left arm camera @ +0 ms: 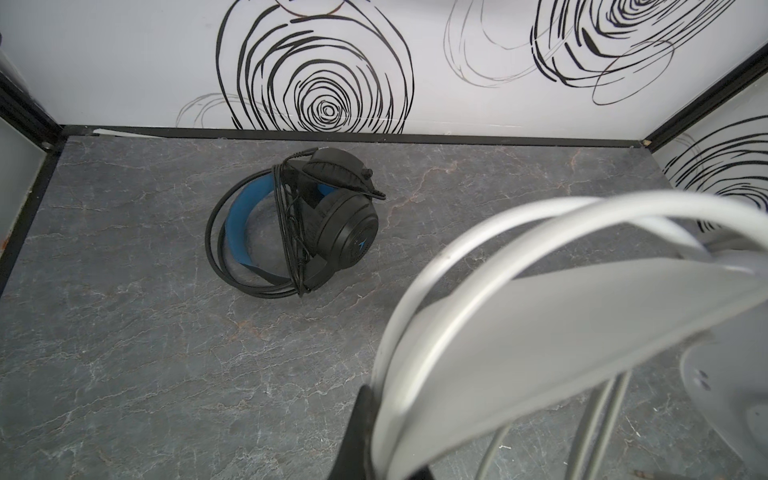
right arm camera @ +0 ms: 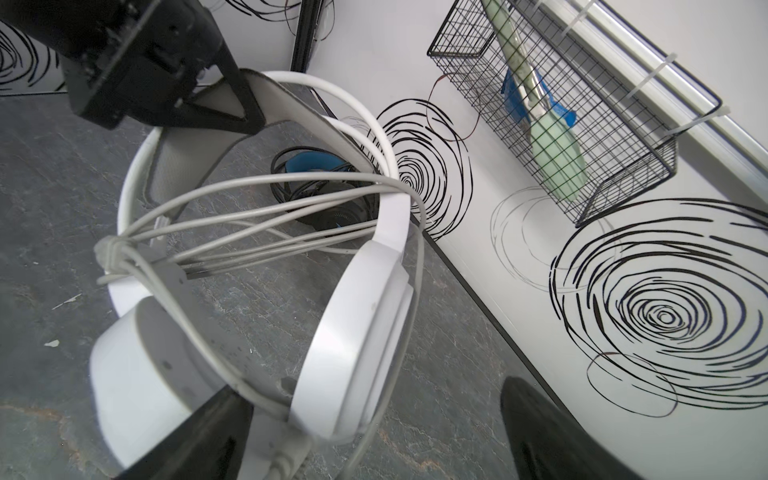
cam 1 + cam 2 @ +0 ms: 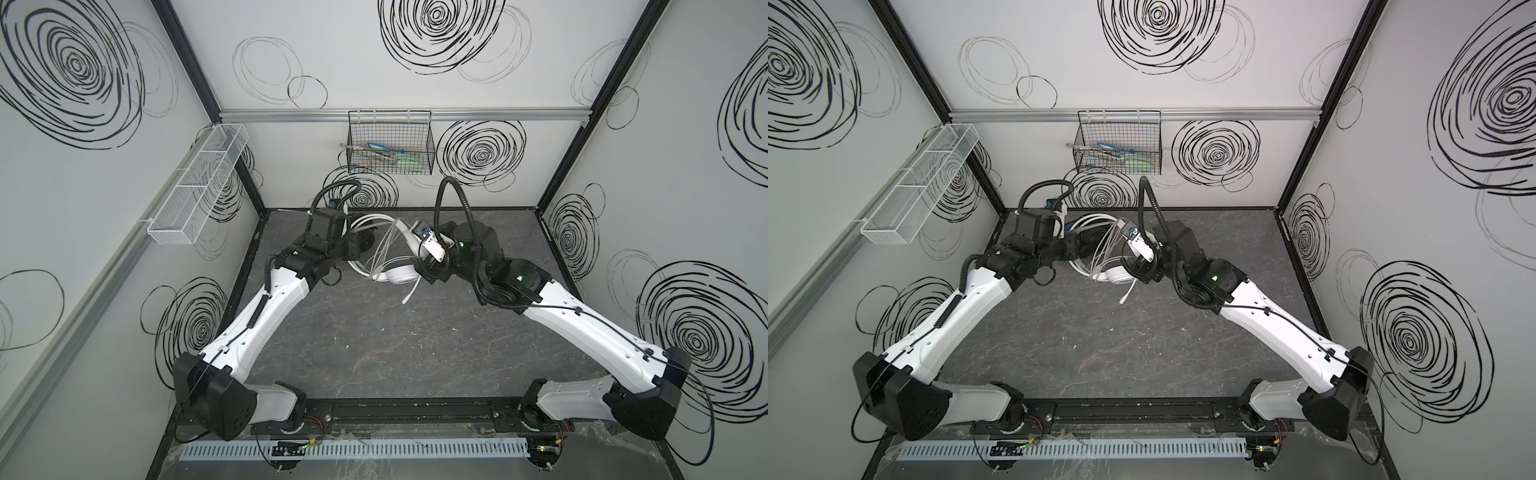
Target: Wrap the headphones
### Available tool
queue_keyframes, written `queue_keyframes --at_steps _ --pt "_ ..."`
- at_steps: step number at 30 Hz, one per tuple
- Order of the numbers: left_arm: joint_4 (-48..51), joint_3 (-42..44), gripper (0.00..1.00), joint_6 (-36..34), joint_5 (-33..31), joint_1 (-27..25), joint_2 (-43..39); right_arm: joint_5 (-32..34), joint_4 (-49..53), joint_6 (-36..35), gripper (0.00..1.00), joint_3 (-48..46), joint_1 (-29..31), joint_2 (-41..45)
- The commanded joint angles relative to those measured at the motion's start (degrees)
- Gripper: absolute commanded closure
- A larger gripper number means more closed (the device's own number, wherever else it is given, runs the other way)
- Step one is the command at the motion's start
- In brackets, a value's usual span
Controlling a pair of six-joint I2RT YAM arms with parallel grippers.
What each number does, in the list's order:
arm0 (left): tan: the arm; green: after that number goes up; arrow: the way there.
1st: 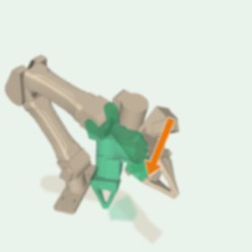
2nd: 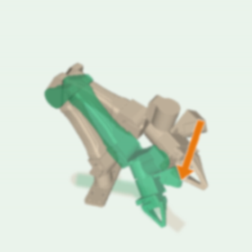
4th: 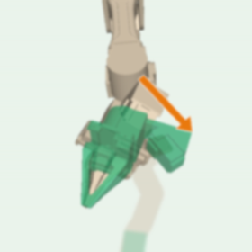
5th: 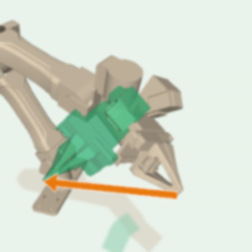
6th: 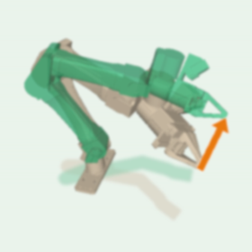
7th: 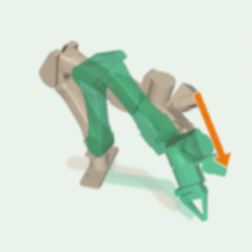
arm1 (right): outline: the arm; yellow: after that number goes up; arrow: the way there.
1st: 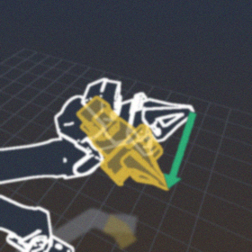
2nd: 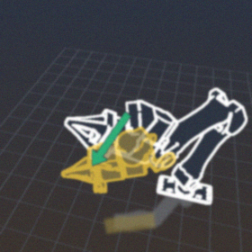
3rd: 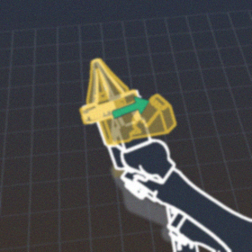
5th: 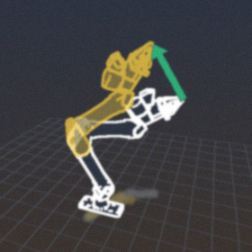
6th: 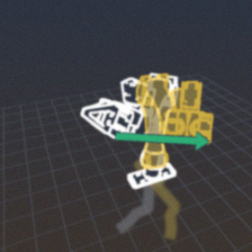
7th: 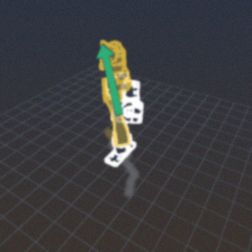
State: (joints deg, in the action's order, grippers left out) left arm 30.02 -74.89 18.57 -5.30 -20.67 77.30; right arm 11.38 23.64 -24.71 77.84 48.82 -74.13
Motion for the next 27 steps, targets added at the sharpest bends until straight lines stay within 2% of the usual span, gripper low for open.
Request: queue_keyframes --at_steps 1,18,27 --pt "-6.2 -0.67 1.0 3.71 2.71 0.81 -0.74 -3.33 0.71 -0.34 0.03 0.52 0.23 2.38" --pt "-4.4 -0.7 1.0 3.65 2.45 0.9 -0.48 -4.55 -2.34 1.98 0.03 1.78 -1.18 2.1" --pt "-6.16 1.86 1.0 7.84 6.96 4.76 -1.08 -4.56 -2.4 1.35 0.03 -2.41 -1.87 4.52"
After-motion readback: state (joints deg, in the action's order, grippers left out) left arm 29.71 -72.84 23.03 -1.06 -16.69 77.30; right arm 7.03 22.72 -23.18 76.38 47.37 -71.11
